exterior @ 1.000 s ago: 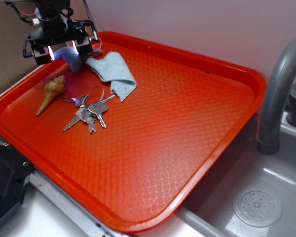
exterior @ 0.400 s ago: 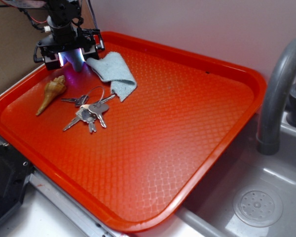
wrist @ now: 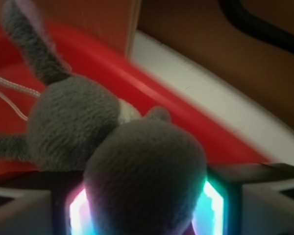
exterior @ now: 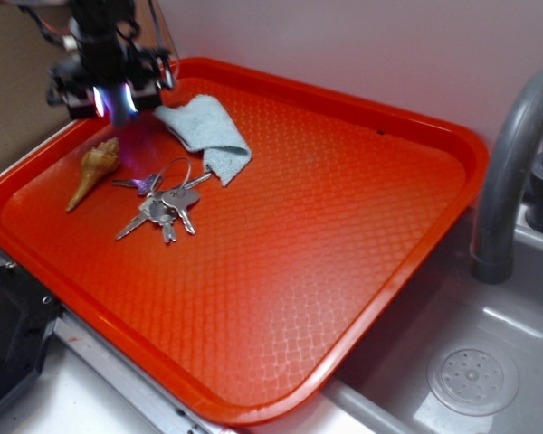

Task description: Grab the gray animal.

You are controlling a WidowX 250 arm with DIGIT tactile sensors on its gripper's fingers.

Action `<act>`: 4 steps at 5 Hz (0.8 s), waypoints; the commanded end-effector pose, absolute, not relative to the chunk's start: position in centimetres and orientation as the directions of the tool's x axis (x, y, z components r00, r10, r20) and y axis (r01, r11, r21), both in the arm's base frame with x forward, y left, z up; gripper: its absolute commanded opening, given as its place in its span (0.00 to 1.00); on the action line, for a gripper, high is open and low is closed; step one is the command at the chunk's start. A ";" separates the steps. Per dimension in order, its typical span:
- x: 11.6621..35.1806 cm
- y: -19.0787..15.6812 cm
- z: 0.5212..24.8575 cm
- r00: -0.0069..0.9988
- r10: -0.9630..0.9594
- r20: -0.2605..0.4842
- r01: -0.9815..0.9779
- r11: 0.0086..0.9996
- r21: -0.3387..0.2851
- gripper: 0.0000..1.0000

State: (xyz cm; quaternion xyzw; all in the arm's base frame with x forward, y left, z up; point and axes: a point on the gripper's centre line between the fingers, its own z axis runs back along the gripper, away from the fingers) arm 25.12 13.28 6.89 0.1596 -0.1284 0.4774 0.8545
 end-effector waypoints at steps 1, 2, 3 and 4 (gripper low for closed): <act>23.5 8.6 16.5 0.732 0.598 0.328 -0.644 0.763 0.047 0.00; 22.0 4.8 19.4 0.826 0.475 0.303 -0.489 0.871 -0.030 0.00; 20.1 1.4 22.5 0.874 0.383 0.299 -0.361 0.924 -0.130 0.00; 19.1 0.3 23.3 0.883 0.352 0.310 -0.311 0.934 -0.175 0.00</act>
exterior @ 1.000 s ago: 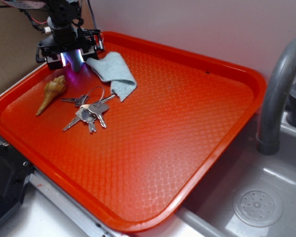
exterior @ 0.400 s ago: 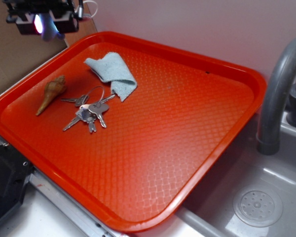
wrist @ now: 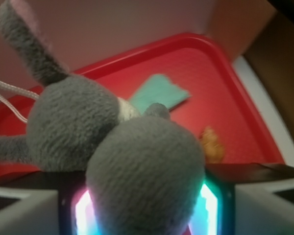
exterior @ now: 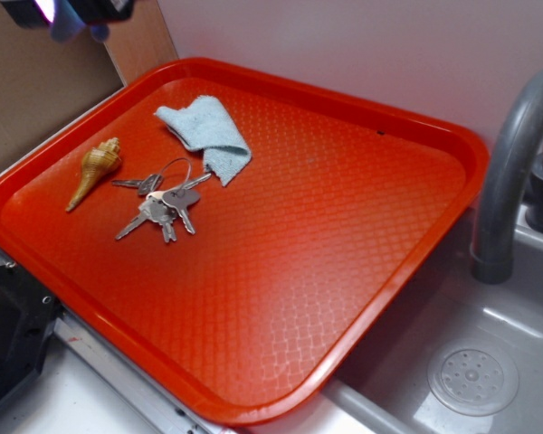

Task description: Grab the gray animal.

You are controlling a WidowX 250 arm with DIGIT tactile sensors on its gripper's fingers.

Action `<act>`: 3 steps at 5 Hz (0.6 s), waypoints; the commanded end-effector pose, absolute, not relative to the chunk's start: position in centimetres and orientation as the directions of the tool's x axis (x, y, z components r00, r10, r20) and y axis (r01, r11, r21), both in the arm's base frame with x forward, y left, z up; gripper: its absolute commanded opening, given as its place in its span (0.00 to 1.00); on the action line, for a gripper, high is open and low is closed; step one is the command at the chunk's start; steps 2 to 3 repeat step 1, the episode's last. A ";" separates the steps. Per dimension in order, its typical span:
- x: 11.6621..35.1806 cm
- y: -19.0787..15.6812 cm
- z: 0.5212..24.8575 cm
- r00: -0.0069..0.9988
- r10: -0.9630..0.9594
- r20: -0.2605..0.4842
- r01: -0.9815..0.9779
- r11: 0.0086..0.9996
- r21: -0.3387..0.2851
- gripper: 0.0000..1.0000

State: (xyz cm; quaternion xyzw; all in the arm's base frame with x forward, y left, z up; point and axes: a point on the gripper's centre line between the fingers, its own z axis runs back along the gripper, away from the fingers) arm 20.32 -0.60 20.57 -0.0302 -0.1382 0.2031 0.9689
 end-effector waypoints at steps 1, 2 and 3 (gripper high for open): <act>19.6 1.6 22.5 0.910 0.338 0.241 -0.316 0.940 -0.125 0.00; 19.6 1.6 22.5 0.910 0.338 0.241 -0.316 0.940 -0.125 0.00; 19.6 1.6 22.5 0.910 0.338 0.241 -0.316 0.940 -0.125 0.00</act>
